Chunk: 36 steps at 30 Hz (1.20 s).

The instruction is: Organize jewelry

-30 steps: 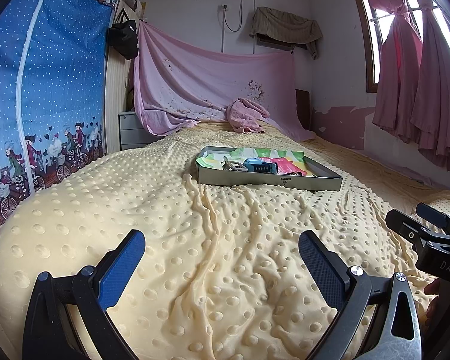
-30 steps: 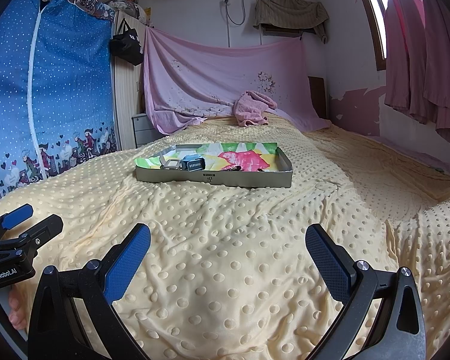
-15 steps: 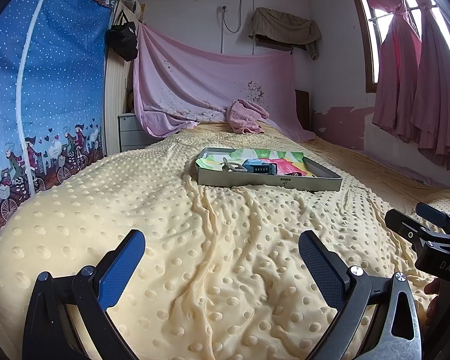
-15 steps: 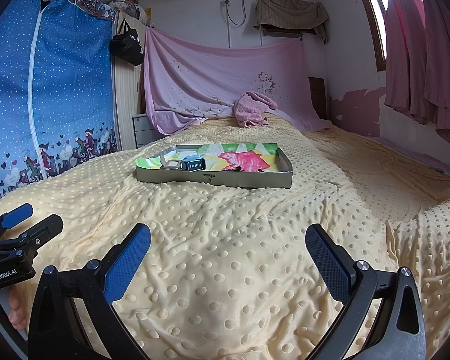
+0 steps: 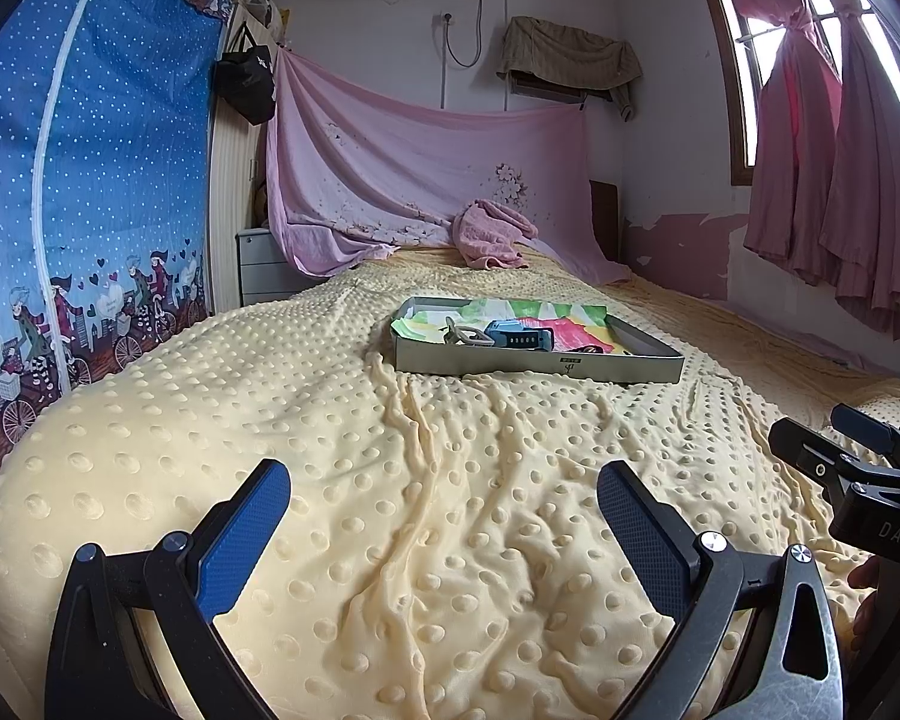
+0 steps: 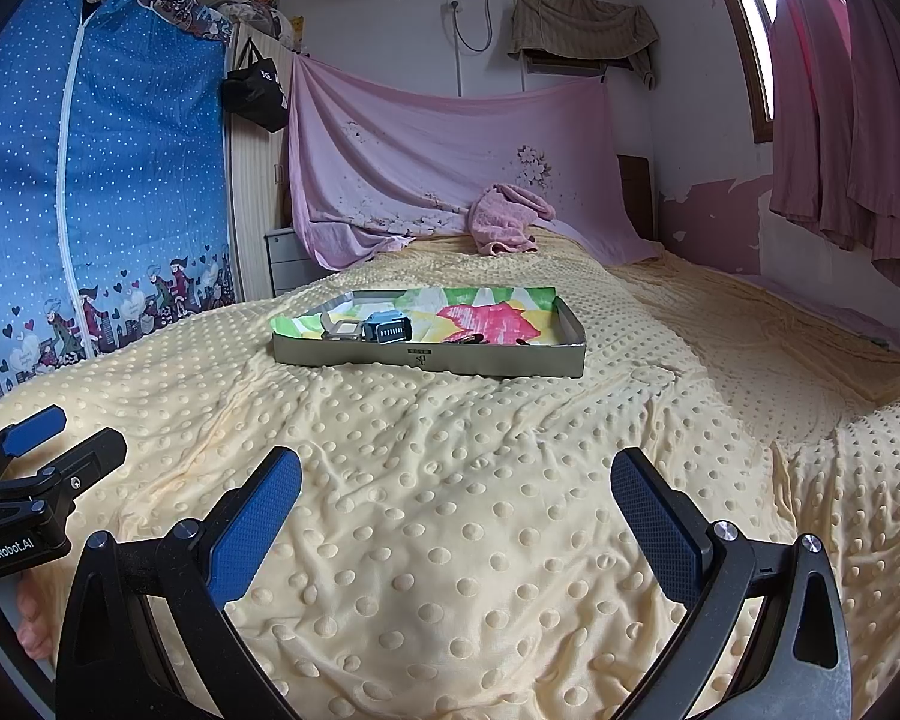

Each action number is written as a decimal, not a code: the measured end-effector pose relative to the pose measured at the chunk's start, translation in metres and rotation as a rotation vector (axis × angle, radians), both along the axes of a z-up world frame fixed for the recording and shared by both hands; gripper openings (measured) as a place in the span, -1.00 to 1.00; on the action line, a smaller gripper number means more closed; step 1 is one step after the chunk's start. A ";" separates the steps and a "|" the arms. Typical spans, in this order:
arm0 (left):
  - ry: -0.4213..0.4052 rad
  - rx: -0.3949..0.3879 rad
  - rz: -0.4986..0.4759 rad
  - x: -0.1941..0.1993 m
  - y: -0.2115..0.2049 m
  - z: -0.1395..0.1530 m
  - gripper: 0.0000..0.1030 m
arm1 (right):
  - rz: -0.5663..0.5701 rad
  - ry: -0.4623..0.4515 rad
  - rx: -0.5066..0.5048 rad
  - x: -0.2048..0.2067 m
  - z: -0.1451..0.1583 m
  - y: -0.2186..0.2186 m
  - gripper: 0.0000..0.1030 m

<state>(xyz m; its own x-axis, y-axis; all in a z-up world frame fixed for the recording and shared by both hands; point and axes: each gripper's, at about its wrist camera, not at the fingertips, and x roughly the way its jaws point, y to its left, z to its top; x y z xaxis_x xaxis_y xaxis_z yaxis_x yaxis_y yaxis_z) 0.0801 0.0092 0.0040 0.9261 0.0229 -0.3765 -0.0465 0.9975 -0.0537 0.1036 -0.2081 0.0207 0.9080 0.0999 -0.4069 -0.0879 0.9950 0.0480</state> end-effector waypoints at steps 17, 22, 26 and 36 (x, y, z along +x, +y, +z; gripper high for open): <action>-0.002 0.002 0.000 -0.002 -0.002 -0.001 1.00 | 0.000 -0.002 -0.001 0.000 0.000 0.001 0.97; -0.003 0.002 0.000 -0.002 -0.001 0.000 1.00 | 0.000 -0.002 -0.001 0.000 0.000 0.001 0.97; -0.004 0.003 -0.001 -0.001 -0.001 0.000 1.00 | 0.001 -0.003 -0.001 0.000 0.000 0.001 0.97; -0.005 0.004 -0.001 -0.003 -0.002 -0.001 1.00 | 0.000 -0.003 -0.001 0.000 0.000 0.001 0.97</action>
